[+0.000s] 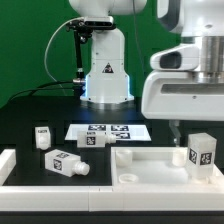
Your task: Assemble one leg
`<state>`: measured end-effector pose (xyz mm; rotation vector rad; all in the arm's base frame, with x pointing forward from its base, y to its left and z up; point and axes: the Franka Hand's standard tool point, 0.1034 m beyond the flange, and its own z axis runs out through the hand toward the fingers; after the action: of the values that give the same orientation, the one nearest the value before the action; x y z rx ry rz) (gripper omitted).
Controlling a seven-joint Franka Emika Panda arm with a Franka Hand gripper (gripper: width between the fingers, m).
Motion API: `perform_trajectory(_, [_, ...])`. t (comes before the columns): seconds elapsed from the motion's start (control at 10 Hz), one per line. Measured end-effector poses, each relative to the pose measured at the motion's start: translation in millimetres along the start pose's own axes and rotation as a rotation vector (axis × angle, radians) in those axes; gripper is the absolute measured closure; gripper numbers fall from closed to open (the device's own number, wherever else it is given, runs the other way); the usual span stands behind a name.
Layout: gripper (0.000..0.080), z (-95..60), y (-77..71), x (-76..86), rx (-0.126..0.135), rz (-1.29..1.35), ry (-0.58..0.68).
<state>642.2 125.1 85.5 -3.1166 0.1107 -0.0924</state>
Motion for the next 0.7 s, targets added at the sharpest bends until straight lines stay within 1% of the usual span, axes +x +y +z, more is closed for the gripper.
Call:
perform_trajectory(0.1, [0.0151, -0.4, -1.2, 0.3, 0.001, -0.078, 0.001])
perform_trajectory(0.2, [0.0151, -0.1, 0.6, 0.5, 0.0, -0.072, 0.001])
perform_trajectory(0.3, [0.0265, -0.1, 0.4, 0.4, 0.0, -0.071, 0.001])
perform_trajectory(0.4, [0.0265, -0.1, 0.4, 0.4, 0.001, -0.06, 0.001])
perform_trajectory(0.5, [0.0448, -0.1, 0.7, 0.5, 0.001, -0.012, 0.001])
perform_trajectory(0.6, [0.0499, 0.3, 2.9, 1.0, -0.001, 0.054, 0.002])
perform_trajectory(0.7, [0.0499, 1.7, 4.3, 1.1, -0.005, 0.182, 0.007])
